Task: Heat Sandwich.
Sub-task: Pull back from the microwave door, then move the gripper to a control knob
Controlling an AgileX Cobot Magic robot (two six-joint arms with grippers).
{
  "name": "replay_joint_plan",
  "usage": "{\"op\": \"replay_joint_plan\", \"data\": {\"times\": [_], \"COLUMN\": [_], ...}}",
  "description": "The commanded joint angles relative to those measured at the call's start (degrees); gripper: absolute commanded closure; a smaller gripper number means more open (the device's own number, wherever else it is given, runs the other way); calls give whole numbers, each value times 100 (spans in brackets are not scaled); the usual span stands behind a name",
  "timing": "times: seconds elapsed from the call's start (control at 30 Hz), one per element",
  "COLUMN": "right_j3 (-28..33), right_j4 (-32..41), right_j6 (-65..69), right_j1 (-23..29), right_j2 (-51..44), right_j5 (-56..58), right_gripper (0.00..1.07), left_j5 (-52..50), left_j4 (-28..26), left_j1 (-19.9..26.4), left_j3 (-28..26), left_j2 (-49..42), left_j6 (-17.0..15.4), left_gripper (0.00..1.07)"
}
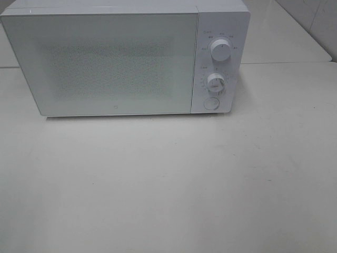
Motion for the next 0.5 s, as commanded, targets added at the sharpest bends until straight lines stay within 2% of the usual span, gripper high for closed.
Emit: {"op": "replay_joint_plan", "data": {"times": [0.03, 0.23, 0.5], "right_j3": [11, 11, 11], "right_j4": [17, 17, 17], "right_j6": [-29, -29, -29], "right_j1": [-46, -46, -46], "right_j2": [-149, -149, -143], "right_j5": [-57, -57, -57], "right_gripper": [31, 31, 31], "left_j5": [-17, -17, -17], "left_j4": [-11, -11, -23], "left_j1": [23, 23, 11], "left_j3": [17, 17, 17], "left_j2": [-350, -854, -854], "left_j6": [6, 6, 0], "left_gripper": [6, 6, 6]}}
